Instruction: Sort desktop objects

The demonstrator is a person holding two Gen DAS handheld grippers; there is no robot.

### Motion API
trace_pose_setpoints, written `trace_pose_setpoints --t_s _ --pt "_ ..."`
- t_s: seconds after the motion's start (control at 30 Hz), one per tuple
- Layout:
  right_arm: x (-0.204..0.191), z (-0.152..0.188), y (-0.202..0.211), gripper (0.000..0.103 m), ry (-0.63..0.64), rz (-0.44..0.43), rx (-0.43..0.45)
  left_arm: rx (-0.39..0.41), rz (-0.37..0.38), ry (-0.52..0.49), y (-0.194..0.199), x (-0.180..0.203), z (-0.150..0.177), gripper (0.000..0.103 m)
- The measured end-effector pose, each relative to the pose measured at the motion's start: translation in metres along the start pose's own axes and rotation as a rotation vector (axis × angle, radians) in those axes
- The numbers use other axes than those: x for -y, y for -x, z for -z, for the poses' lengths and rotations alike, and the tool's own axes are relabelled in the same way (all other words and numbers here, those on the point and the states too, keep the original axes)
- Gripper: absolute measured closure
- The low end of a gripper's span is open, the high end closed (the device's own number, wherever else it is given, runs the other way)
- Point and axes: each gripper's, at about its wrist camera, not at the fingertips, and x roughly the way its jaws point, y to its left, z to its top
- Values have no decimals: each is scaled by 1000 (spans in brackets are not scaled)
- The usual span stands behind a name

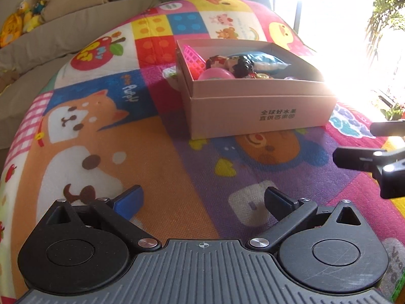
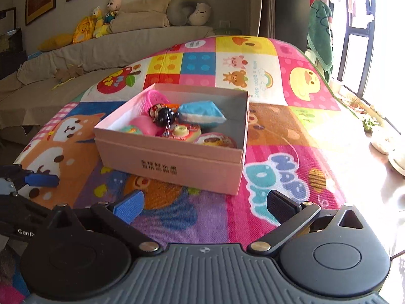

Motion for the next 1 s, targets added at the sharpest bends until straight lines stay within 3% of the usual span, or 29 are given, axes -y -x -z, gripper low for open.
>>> trace_pose_setpoints --t_s 0.17,0.33,0.47,1.0 --pt "-7 15 -20 0 19 24 -72 19 -42 34 -3 4 0 0" --pt "-6 5 -31 0 68 24 -49 30 -87 57 -10 8 -5 0" --pt "6 6 -36 0 10 -22 -25 60 -110 39 -13 14 -4 0" --pt "3 12 -33 0 3 3 -2 60 -92 62 -13 11 -3 0"
